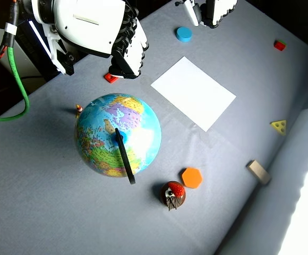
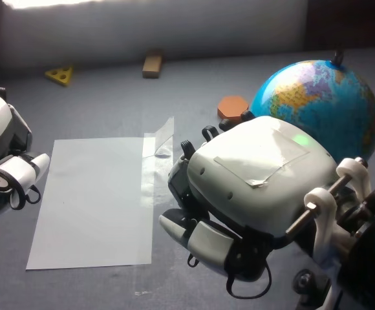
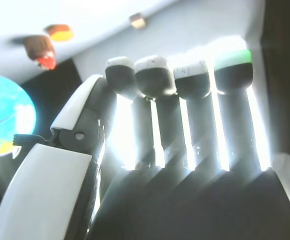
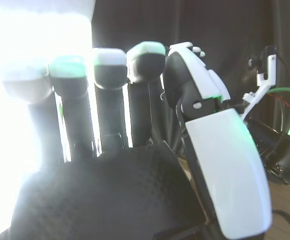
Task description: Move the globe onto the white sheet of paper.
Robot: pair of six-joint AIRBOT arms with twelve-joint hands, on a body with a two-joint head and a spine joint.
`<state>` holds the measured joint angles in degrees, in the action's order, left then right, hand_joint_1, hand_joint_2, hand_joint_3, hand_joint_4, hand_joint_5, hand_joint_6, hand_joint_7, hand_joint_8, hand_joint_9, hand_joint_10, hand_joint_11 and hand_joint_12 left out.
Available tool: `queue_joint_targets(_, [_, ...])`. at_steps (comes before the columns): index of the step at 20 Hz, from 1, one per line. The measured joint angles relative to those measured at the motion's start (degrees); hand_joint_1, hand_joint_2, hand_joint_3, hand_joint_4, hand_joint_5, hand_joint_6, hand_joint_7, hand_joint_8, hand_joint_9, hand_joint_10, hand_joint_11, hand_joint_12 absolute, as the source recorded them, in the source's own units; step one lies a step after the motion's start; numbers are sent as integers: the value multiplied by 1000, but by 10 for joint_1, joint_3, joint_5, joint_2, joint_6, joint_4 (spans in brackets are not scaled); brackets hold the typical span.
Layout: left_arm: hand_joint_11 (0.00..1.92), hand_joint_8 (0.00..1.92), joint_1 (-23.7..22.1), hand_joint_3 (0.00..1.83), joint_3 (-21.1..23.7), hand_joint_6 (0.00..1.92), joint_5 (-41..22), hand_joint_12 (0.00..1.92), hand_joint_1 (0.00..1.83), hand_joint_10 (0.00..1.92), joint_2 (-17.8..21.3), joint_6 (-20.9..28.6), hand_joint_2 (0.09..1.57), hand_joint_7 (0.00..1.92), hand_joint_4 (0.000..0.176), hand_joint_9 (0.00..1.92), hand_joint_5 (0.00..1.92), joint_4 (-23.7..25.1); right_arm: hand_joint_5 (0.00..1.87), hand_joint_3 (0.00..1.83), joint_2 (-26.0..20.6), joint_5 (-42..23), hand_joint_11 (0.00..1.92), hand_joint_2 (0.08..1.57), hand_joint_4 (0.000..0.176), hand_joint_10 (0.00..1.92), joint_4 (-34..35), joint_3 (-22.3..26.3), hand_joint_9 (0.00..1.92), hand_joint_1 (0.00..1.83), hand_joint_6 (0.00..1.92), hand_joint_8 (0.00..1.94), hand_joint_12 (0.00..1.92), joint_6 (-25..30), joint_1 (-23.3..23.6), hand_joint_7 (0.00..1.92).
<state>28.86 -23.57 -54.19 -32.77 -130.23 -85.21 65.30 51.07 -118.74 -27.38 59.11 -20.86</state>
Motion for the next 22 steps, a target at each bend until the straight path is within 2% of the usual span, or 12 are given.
queue_joint_targets(3, [1, 37, 0, 236, 0, 75, -5, 355, 0, 19, 1, 0, 1123, 109, 56, 100, 139, -1, 122, 215, 0, -3, 0, 1089, 0, 133, 2, 2, 131, 150, 131, 56, 242, 1, 2, 187])
queue_joint_targets(4, [0, 2, 3, 31, 0, 8, -6, 356, 0, 2, 1, -4, 1225, 119, 56, 104, 160, -5, 155, 43, -2, -5, 0, 1179, 0, 29, 5, 2, 168, 130, 29, 3, 168, 2, 2, 197])
queue_joint_targets(9, [0, 0, 3, 9, 0, 5, -7, 339, 0, 0, 2, -4, 1239, 118, 56, 95, 172, -2, 162, 9, -9, -7, 0, 1203, 0, 8, -7, 6, 193, 98, 7, 0, 252, 6, 7, 193])
queue_joint_targets(13, [0, 0, 26, 9, 0, 0, -6, 341, 0, 0, 5, -2, 1243, 119, 56, 95, 164, 2, 159, 3, -35, -16, 0, 1207, 0, 7, -54, 23, 211, 93, 0, 0, 341, 30, 13, 191])
queue_joint_targets(14, [0, 0, 45, 9, 0, 0, -6, 342, 0, 0, 6, 28, 1243, 119, 55, 95, 161, 13, 153, 2, -48, -25, 0, 1208, 0, 5, -75, 25, 211, 92, 1, 0, 326, 36, 13, 188])
queue_joint_targets(16, [0, 0, 90, 7, 0, 0, 7, 343, 0, 0, 8, 114, 1241, 116, 55, 93, 147, 58, 151, 2, -83, -49, 0, 1208, 0, 4, -154, 30, 213, 91, 0, 1, 285, 93, 13, 188])
queue_joint_targets(17, [0, 0, 117, 6, 6, 0, 10, 341, 0, 0, 8, 160, 1239, 114, 54, 90, 145, 83, 148, 1, -111, -61, 0, 1208, 0, 3, -230, 32, 210, 90, 0, 1, 282, 151, 13, 189])
queue_joint_targets(18, [0, 0, 133, 5, 16, 0, 12, 339, 0, 0, 8, 184, 1239, 113, 54, 88, 144, 96, 143, 1, -134, -68, 0, 1207, 0, 2, -280, 36, 196, 89, 0, 0, 259, 192, 13, 189])
queue_joint_targets(21, [0, 0, 180, 4, 35, 0, 21, 322, 0, 0, 0, 256, 1240, 113, 49, 84, 143, 159, 130, 0, -200, -119, 0, 1201, 0, 1, -367, 35, 161, 90, 0, 0, 236, 309, 4, 166])
queue_joint_targets(22, [0, 0, 200, 3, 38, 0, 18, 319, 0, 0, -4, 292, 1240, 112, 48, 84, 143, 183, 122, 0, -220, -134, 0, 1201, 0, 1, -420, 28, 162, 88, 2, 2, 269, 371, -4, 156])
